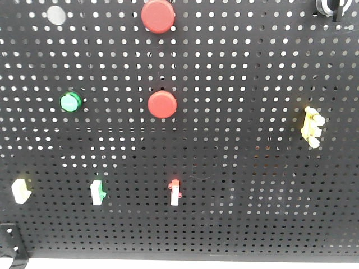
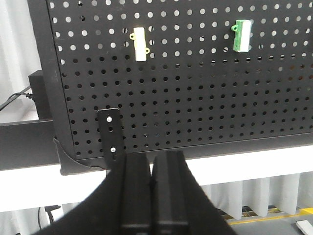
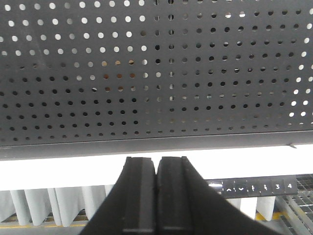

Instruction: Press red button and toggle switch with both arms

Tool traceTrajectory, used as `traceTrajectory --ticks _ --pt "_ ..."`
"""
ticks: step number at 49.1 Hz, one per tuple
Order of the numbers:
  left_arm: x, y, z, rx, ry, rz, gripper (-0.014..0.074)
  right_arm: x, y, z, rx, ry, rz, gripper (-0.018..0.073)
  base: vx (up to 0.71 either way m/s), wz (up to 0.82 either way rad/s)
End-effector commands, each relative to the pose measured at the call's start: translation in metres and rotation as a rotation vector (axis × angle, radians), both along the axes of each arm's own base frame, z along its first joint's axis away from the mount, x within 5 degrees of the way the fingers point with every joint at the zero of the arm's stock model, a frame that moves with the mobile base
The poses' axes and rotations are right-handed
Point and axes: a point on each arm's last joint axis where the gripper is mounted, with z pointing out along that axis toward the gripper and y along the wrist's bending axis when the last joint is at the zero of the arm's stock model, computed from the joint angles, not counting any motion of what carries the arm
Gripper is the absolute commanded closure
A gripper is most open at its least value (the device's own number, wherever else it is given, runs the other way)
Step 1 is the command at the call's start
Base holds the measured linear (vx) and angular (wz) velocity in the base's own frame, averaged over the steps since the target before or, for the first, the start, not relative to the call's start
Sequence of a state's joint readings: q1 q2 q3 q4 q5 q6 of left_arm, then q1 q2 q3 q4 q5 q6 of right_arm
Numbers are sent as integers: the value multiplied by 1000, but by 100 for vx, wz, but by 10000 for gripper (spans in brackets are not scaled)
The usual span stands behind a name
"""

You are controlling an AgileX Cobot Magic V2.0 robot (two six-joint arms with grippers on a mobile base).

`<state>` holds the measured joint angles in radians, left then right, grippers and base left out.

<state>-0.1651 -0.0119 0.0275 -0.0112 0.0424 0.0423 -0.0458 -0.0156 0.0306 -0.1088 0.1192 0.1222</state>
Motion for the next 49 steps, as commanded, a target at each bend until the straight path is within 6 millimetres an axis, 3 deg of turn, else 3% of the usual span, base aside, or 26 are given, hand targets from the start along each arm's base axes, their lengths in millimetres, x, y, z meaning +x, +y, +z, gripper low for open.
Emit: traceTrajectory --ticks 1,23,33,41,49 --pt "0 0 -3 -15 -64 3 595 0 0 4 -10 -80 2 562 1 0" --pt "0 0 -3 -15 -64 3 595 0 0 5 -10 -85 3 562 0 0" --pt "-1 0 4 -25 -118 3 595 -1 1 13 -17 -173 12 562 0 0" --pt "-6 3 26 -249 -278 -11 595 -7 3 40 19 -388 36 562 0 0" --pt "-19 5 75 -321 -371 -41 595 -27 3 103 51 -485 33 562 0 0"
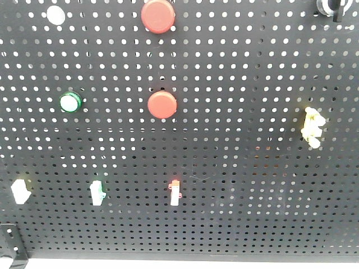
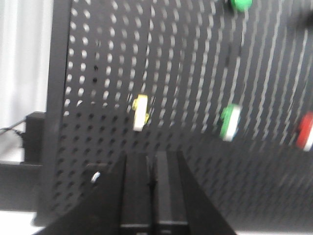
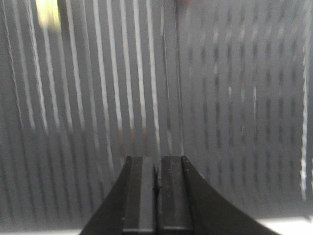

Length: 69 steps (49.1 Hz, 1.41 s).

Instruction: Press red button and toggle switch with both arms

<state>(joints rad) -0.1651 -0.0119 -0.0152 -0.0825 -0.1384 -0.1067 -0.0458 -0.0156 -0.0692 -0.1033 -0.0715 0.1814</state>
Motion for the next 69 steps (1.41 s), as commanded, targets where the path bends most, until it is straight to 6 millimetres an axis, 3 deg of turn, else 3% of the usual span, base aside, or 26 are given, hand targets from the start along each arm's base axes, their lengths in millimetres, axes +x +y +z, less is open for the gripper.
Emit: traceTrajectory --ticks 1,7,13,21,25,29,35,47,56,61,69 --pt "-17 3 53 -65 -200 -4 595 -21 1 58 4 -189 -1 562 0 0" --pt "-27 4 109 21 -248 15 595 -38 1 124 -45 -233 -32 562 0 0" --pt "-25 3 173 76 -273 36 595 -36 -1 180 -41 -219 -42 562 0 0" --pt "3 -1 249 84 -279 43 595 -17 0 230 -30 -218 -4 562 0 0" --pt "20 -4 268 75 -271 38 595 -3 0 241 -13 -205 6 562 0 0" --pt "30 -6 277 50 -260 27 595 5 0 243 50 -191 36 562 0 0" --pt "36 -7 272 8 -190 2 595 9 1 239 145 -144 80 562 0 0" --pt "74 -24 253 86 -11 -79 595 12 3 232 84 -55 68 562 0 0" --pt "93 -66 256 229 12 -301 595 21 4 230 43 -25 71 562 0 0" --pt "95 -97 270 332 -40 -452 595 30 5 226 46 19 86 562 0 0" --pt "101 -127 296 341 -128 -547 595 42 7 223 60 58 107 562 0 0"
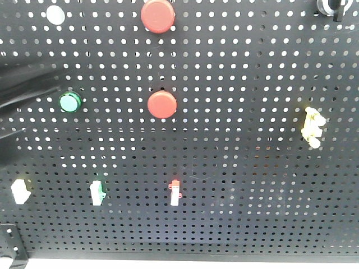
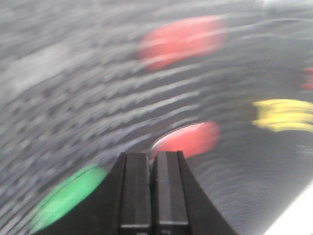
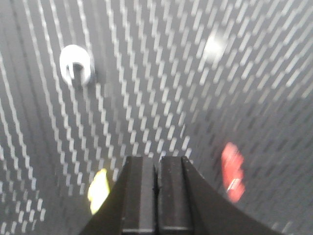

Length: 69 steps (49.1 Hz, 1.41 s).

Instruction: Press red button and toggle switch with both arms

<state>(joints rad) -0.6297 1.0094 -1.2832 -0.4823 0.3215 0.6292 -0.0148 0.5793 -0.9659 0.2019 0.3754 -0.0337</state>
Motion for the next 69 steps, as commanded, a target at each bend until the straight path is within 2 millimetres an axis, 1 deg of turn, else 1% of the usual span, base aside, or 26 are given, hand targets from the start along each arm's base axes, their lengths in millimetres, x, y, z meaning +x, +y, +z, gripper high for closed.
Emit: traceTrajectory --ticks 1,3,4,5,11,18,22,33,41,48,56,61,66,69 --pt "2 -10 32 -103 -96 -20 595 3 0 13 -7 -79 -4 562 0 0" --pt "10 -17 36 -102 -96 -25 595 4 0 13 -18 -78 -4 562 0 0" --pt "28 -32 40 -89 -100 -24 595 5 0 13 -52 -79 -8 562 0 0" --pt "31 -35 42 -84 -110 -23 595 5 0 13 -59 -80 -10 562 0 0" --pt "53 -53 41 -52 -111 -21 595 5 0 13 -83 -83 -13 562 0 0" --pt "70 -65 40 -46 -112 -13 595 5 0 13 -102 -84 -16 562 0 0" --pt "74 -68 43 -44 -138 2 595 5 0 13 -104 -84 -17 562 0 0" --pt "80 -66 48 -95 -188 53 595 5 0 13 -107 -84 -18 562 0 0" --pt "92 -65 41 -73 -188 84 595 5 0 13 -107 -84 -18 562 0 0" --pt "104 -60 38 -84 -169 120 595 5 0 13 -107 -84 -18 562 0 0" --pt "108 -51 39 -99 -157 144 595 5 0 13 -107 -84 -18 562 0 0" --pt "103 -49 40 -93 -138 125 595 5 0 13 -107 -83 -17 562 0 0" --pt "91 -48 42 -60 -100 79 595 5 0 12 -108 -75 -15 562 0 0" --pt "79 -46 45 -35 -83 41 595 5 0 11 -109 -64 -12 562 0 0"
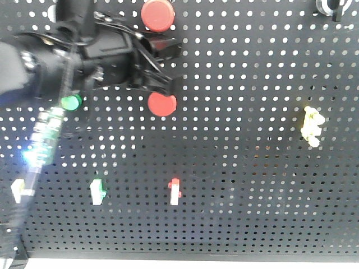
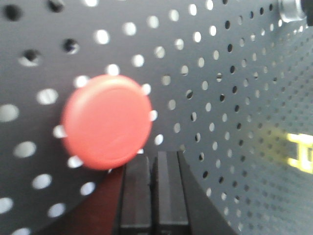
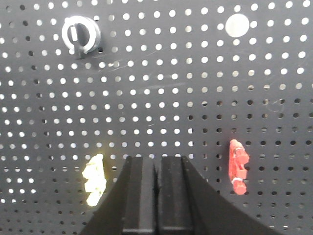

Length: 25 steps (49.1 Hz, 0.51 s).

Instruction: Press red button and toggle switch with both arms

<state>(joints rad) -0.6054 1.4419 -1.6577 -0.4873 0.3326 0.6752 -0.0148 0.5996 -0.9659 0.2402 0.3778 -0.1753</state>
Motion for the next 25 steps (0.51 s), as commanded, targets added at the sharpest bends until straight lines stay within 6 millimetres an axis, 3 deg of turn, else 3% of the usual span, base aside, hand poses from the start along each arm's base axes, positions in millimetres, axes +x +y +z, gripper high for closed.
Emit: traceTrajectory --ticks 1,12,25 --pt "-31 23 40 -98 -107 10 595 -1 -1 12 -3 -70 -10 562 0 0" --pt "-87 45 64 -98 -134 -82 595 -1 6 2 -6 47 67 562 0 0" --pt "-127 71 77 -85 -164 -119 595 6 27 5 6 10 310 562 0 0"
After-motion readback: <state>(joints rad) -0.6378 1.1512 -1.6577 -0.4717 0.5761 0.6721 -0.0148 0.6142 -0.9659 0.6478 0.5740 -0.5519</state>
